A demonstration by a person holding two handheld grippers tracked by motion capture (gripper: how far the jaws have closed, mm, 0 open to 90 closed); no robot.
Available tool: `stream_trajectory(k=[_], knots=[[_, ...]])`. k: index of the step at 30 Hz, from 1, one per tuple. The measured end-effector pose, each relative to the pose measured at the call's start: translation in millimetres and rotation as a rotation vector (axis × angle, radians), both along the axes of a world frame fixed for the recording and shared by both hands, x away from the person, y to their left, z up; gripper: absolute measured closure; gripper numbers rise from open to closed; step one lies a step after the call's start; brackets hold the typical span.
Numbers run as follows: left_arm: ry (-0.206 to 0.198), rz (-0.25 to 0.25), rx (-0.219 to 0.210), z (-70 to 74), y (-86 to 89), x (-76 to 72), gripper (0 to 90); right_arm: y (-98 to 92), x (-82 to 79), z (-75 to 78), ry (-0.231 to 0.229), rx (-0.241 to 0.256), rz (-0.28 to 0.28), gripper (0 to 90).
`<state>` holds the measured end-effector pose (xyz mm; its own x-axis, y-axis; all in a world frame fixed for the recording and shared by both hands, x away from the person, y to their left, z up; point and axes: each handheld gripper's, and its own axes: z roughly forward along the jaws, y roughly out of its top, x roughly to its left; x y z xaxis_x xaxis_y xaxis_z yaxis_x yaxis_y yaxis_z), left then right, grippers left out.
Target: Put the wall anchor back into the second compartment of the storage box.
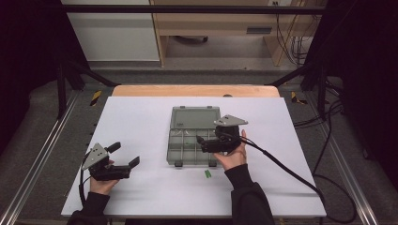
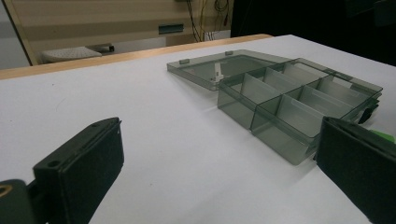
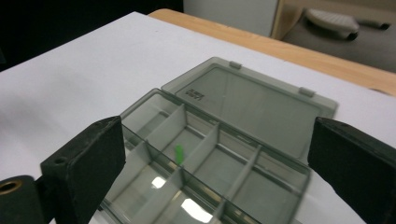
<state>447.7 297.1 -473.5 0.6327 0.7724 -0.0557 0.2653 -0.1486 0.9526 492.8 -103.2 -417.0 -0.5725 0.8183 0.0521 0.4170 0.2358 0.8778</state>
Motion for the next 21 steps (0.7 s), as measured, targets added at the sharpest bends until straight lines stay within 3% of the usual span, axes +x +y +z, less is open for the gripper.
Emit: stream_trajectory(k=[13,21], knots=[[-0.001,0.0,0.003,0.2,-0.3,-0.4,0.6,-30.3,-40.7,4.7,-0.069,0.05,0.038,1.0],[-0.004,0.0,0.003,0.1,-0.6,-0.7,0.5,-38.0,-60.7,-4.0,-0.053,0.039,0.05,2.0]])
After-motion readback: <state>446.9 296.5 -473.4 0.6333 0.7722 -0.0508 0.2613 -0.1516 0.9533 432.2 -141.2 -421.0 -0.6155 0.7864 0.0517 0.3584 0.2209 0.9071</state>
